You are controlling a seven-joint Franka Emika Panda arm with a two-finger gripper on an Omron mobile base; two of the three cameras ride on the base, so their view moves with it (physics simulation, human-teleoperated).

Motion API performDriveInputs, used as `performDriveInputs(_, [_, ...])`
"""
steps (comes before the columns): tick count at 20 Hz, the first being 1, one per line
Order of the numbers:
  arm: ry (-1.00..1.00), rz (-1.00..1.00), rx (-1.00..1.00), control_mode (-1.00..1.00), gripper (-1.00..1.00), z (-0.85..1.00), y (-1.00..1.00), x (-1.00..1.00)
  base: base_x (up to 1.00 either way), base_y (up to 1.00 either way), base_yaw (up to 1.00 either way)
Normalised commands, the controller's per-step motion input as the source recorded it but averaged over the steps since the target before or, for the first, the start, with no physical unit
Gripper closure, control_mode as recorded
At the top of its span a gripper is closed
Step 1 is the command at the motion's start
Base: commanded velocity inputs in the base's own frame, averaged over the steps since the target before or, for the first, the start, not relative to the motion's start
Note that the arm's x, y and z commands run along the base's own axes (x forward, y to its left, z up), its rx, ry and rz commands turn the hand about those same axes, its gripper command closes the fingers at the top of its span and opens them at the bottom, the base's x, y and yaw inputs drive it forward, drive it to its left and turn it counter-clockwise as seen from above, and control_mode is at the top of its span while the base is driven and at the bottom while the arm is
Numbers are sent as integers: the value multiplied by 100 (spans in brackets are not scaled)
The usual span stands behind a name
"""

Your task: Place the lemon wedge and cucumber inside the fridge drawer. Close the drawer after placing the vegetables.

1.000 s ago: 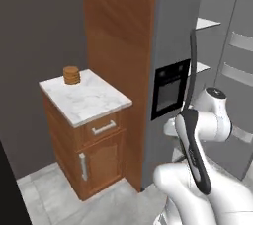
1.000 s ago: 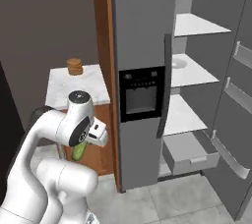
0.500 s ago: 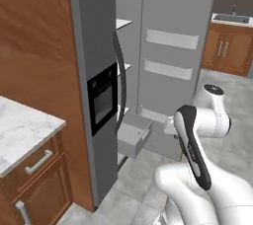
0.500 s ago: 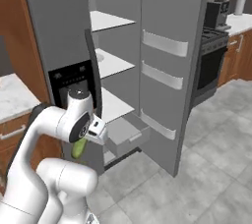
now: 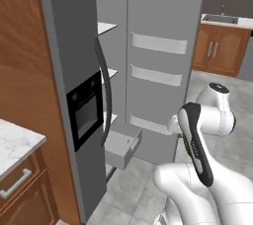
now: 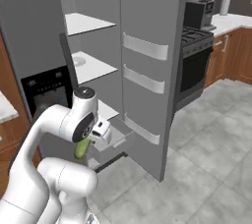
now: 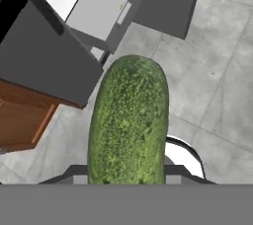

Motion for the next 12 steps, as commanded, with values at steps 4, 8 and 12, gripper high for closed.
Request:
performDriveInputs(4, [0,0,0,100,100,0,0,0,76,-7,0])
performDriveInputs(8, [0,0,0,100,100,0,0,0,72,4,8])
performDriveInputs(12, [0,0,0,100,100,0,0,0,82,11,24])
